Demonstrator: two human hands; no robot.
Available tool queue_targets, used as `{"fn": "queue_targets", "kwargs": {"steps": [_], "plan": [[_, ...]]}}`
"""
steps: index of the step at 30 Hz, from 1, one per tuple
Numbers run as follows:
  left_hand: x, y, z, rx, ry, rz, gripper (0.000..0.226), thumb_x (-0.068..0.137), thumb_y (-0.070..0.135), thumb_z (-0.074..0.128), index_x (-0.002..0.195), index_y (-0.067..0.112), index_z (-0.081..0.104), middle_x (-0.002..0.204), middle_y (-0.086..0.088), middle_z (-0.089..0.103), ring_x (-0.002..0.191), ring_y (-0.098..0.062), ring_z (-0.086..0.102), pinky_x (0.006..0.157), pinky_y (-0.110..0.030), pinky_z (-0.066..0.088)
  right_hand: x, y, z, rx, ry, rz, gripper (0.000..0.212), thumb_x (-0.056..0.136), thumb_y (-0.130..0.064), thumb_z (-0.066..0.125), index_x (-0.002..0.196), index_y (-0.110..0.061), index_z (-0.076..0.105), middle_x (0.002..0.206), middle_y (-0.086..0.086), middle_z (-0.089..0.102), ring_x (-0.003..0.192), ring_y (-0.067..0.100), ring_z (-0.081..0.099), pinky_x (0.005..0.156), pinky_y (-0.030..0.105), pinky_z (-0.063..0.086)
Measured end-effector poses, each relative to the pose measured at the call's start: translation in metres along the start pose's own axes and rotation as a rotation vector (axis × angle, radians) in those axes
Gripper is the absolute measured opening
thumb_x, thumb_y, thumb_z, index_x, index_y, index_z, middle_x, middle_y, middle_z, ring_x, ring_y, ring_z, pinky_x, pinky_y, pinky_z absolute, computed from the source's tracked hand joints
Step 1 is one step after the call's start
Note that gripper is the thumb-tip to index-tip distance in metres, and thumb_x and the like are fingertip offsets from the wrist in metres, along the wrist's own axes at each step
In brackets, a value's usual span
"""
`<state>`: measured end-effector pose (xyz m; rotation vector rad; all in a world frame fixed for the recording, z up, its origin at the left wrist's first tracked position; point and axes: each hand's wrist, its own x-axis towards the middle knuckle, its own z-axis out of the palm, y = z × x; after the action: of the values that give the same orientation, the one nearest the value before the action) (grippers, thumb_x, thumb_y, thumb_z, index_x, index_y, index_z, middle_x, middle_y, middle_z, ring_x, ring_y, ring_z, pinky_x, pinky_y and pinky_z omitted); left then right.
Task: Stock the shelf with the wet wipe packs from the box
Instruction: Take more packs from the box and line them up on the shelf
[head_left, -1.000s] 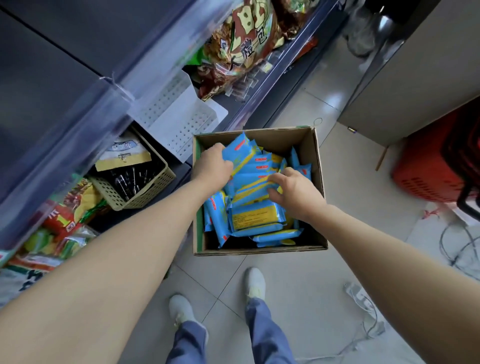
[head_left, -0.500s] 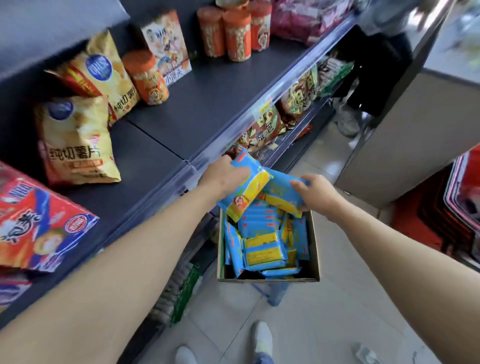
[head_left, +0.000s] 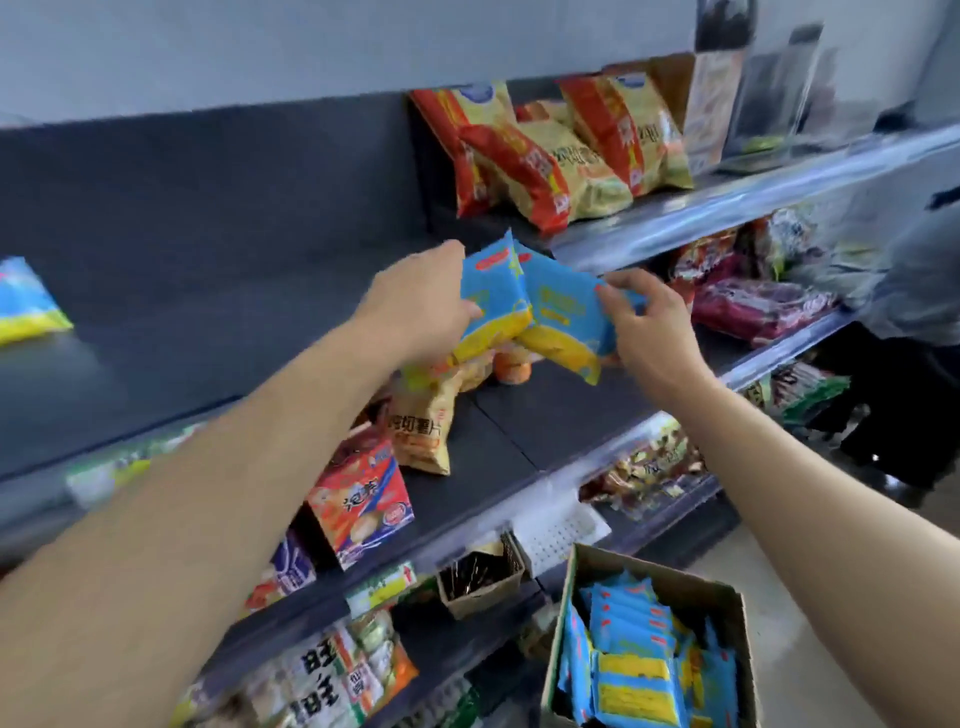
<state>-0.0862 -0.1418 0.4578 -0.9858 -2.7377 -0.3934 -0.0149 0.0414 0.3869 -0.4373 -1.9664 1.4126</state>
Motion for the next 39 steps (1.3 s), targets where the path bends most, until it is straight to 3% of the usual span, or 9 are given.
{"fn": "queue_targets", "kwargs": {"steps": [6, 11, 16, 19, 27, 30, 32, 35, 39], "plan": [[-0.039, -0.095, -0.095, 0.119, 0.149, -0.214, 0.025, 0.091, 0.017, 0.056, 0.112, 0.007, 0.046, 0.115, -0.014, 0.056, 0.108, -0.034, 0.052, 0.085, -0.041, 0.040, 0.021, -0.096, 0.114, 0.140, -0.211, -0.182, 0.017, 0.094, -0.013, 0.051, 0.082, -0.024, 0.056, 0.080, -0.007, 0.047, 0.069, 0.010, 0.055, 0.049, 0.026, 0.057], [-0.051, -0.191, -0.117, 0.189, 0.084, -0.392, 0.020, 0.088, 0.004, 0.051, 0.106, 0.011, 0.046, 0.113, -0.011, 0.056, 0.099, -0.030, 0.052, 0.085, -0.039, 0.039, 0.033, -0.132, 0.223, 0.097, -0.339, -0.168, 0.005, 0.090, -0.018, 0.055, 0.091, -0.020, 0.059, 0.093, 0.002, 0.054, 0.071, 0.013, 0.058, 0.045, 0.020, 0.056], [-0.041, -0.274, -0.120, 0.140, 0.108, -0.500, 0.024, 0.086, 0.000, 0.051, 0.100, 0.013, 0.037, 0.102, -0.009, 0.056, 0.087, -0.026, 0.054, 0.068, -0.035, 0.036, 0.053, -0.143, 0.298, -0.024, -0.473, -0.174, 0.008, 0.084, -0.012, 0.061, 0.091, -0.016, 0.058, 0.096, 0.007, 0.058, 0.084, 0.023, 0.064, 0.069, 0.038, 0.060], [-0.021, -0.310, -0.115, 0.120, 0.133, -0.496, 0.024, 0.087, 0.000, 0.052, 0.098, 0.014, 0.035, 0.097, -0.007, 0.053, 0.084, -0.025, 0.054, 0.069, -0.035, 0.036, 0.073, -0.142, 0.329, -0.047, -0.451, -0.178, 0.012, 0.083, -0.009, 0.062, 0.090, -0.017, 0.056, 0.096, 0.008, 0.059, 0.094, 0.028, 0.065, 0.080, 0.045, 0.058], [0.035, -0.360, -0.091, 0.169, 0.033, -0.406, 0.022, 0.090, 0.002, 0.050, 0.098, 0.015, 0.034, 0.090, -0.005, 0.050, 0.075, -0.021, 0.047, 0.069, -0.033, 0.032, 0.125, -0.123, 0.376, -0.088, -0.322, -0.060, 0.037, 0.090, -0.016, 0.060, 0.120, -0.007, 0.040, 0.107, 0.008, 0.051, 0.091, 0.021, 0.059, 0.068, 0.031, 0.052], [0.049, -0.373, -0.082, 0.194, -0.002, -0.383, 0.022, 0.092, 0.002, 0.048, 0.099, 0.015, 0.033, 0.091, -0.006, 0.051, 0.078, -0.022, 0.047, 0.070, -0.032, 0.032, 0.137, -0.111, 0.388, -0.115, -0.301, -0.019, 0.044, 0.090, -0.018, 0.060, 0.126, -0.005, 0.038, 0.120, 0.012, 0.052, 0.101, 0.025, 0.059, 0.073, 0.031, 0.049], [0.056, -0.382, -0.075, 0.187, -0.011, -0.373, 0.021, 0.092, 0.001, 0.047, 0.104, 0.013, 0.036, 0.095, -0.007, 0.051, 0.083, -0.023, 0.048, 0.071, -0.033, 0.033, 0.142, -0.104, 0.396, -0.107, -0.293, 0.014, 0.045, 0.091, -0.018, 0.059, 0.128, -0.004, 0.038, 0.120, 0.012, 0.052, 0.096, 0.022, 0.058, 0.072, 0.030, 0.047], [0.064, -0.392, -0.062, 0.159, 0.039, -0.350, 0.021, 0.090, -0.002, 0.049, 0.106, 0.011, 0.044, 0.105, -0.008, 0.050, 0.091, -0.024, 0.050, 0.074, -0.035, 0.041, 0.148, -0.093, 0.402, -0.107, -0.271, 0.058, 0.040, 0.091, -0.019, 0.059, 0.124, -0.004, 0.041, 0.114, 0.011, 0.055, 0.087, 0.018, 0.054, 0.056, 0.024, 0.041], [0.065, -0.396, -0.047, 0.214, 0.188, -0.313, 0.023, 0.088, -0.002, 0.052, 0.107, 0.010, 0.047, 0.113, -0.008, 0.044, 0.096, -0.023, 0.050, 0.079, -0.035, 0.043, 0.152, -0.082, 0.406, -0.173, -0.211, 0.070, 0.045, 0.088, -0.021, 0.062, 0.124, -0.003, 0.041, 0.124, 0.013, 0.052, 0.097, 0.023, 0.055, 0.071, 0.030, 0.043]]}}
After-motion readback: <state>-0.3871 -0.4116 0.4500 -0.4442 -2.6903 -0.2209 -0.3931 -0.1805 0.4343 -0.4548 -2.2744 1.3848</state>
